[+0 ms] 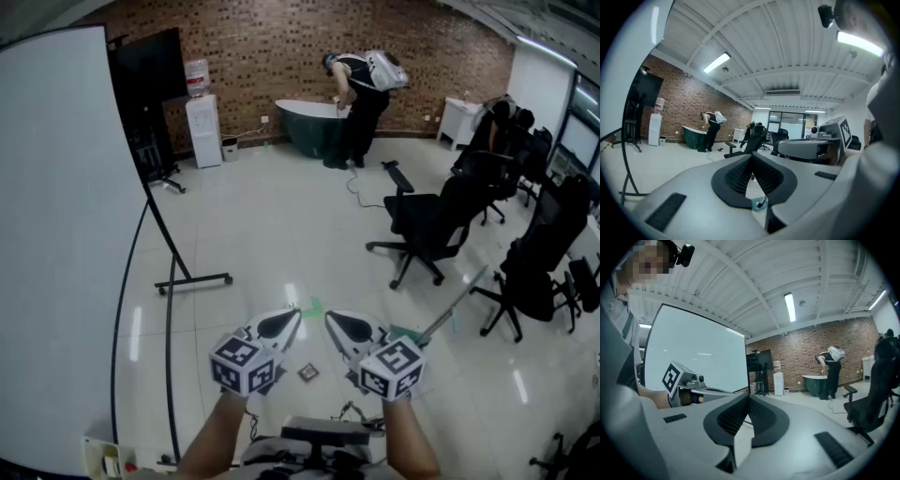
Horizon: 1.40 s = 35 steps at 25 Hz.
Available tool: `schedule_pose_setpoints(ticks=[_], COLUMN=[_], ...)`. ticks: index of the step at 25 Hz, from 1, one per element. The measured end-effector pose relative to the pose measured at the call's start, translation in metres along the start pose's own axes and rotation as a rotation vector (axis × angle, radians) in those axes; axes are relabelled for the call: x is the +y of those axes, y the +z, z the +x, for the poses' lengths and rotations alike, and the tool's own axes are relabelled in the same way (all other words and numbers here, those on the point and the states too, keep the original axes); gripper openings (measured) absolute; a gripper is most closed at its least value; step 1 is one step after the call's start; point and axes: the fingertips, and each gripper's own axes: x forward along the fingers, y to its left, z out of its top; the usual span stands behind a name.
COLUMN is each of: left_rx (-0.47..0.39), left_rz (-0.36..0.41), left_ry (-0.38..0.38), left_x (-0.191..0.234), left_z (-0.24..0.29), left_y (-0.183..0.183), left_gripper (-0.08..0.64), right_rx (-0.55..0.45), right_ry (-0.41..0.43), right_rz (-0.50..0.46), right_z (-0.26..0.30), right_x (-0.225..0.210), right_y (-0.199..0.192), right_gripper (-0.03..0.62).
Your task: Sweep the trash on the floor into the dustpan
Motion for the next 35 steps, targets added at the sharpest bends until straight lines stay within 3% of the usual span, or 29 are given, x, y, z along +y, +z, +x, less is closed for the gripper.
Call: schedule_pose_setpoints(ticks=[5, 11, 22, 28, 35], left_rx=[0.013, 0.050, 0.113, 0.148, 0.188], left_rz=[0.020, 0.049, 0.095, 0.106, 0.116], left_ry=[-0.116, -0.323, -0.654, -0.748, -0.764], left_x=[-0.033, -0.091, -0.177, -0.200, -0.199], left_z=[0.038, 0.086, 0.129, 0.152, 0.192], left_y=[-0.004, -0.014, -0.034, -0.037, -0.052], left_gripper=[0.008, 0.008, 0.008, 0.008, 0.008], right_rx=[-0.008, -0.017, -0.019, -0.012, -0.039], right_ry=[-0.114, -0.335, -0.697, -0.802, -0.874], right_rz=[0.026, 0.075, 0.128, 0.157, 0.195], right_z=[-0.036, -0.103, -0.200, -0.225, -0.242], right_x=[-0.032, -0.066, -0.085, -0.101, -0.144], right_y=[-0.007, -0.023, -0.045, -0.050, -0.066], right_gripper=[0.000, 0.000, 0.000, 0.000, 0.000])
